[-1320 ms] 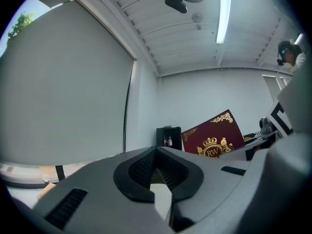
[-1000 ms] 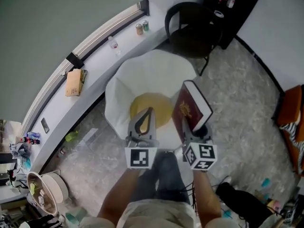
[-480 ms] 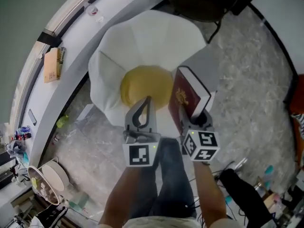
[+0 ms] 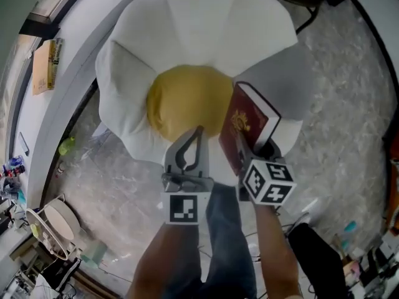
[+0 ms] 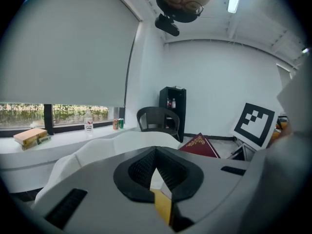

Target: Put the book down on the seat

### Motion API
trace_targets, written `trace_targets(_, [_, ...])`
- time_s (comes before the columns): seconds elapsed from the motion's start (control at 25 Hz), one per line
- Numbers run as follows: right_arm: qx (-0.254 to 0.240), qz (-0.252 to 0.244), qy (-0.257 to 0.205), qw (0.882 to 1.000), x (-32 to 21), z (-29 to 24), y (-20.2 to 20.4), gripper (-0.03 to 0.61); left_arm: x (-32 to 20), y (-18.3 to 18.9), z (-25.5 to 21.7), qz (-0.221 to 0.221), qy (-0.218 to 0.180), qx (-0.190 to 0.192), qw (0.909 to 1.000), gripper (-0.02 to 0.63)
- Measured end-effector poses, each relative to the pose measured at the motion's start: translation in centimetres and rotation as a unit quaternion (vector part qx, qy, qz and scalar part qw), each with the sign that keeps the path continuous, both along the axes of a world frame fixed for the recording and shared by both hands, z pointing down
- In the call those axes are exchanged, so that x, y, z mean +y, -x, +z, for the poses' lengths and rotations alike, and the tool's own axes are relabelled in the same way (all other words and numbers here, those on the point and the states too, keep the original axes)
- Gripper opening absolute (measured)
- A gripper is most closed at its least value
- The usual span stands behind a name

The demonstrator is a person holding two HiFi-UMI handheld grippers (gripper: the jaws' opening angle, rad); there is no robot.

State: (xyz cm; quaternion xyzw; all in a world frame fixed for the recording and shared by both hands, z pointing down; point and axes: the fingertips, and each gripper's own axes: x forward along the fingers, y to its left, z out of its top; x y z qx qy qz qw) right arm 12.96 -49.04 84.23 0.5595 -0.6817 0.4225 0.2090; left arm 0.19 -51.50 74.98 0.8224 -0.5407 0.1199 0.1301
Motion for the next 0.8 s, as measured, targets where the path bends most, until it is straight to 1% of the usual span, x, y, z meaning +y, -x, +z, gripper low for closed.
trace_targets(0.08, [0.000, -0.008, 0.018, 1.000, 0.0, 2.5, 0.0, 0.219, 0.1, -0.4, 1.8, 0.000, 0.011, -0.003, 0.9999, 0.006])
trace_targets(0.24, [-0.003, -0.019, 0.054, 0.998, -0.2, 7.1, 0.3, 0.219, -0.4, -0.7, 4.1, 0.003, 0.016, -0.005, 0.9999, 0.006])
trace_targets(0.44, [-0.009, -0.021, 0.080, 0.997, -0.7, 10.6, 0.3, 0.219, -0.3, -0.9, 6.3, 0.003, 0.026, -0.012, 0.9996, 0.006])
trace_targets(0.56, [-0.015, -0.020, 0.101, 0.995, -1.2, 12.5, 0.5, 0.220, -0.3, -1.0, 7.1, -0.002, 0.034, -0.008, 0.9994, 0.006])
trace_targets(0.8, [-0.035, 0.010, 0.139, 0.990, -2.3, 14.8, -0.1, 0.221, -0.2, -1.8, 7.3, 0.005, 0.044, -0.005, 0.9990, 0.006])
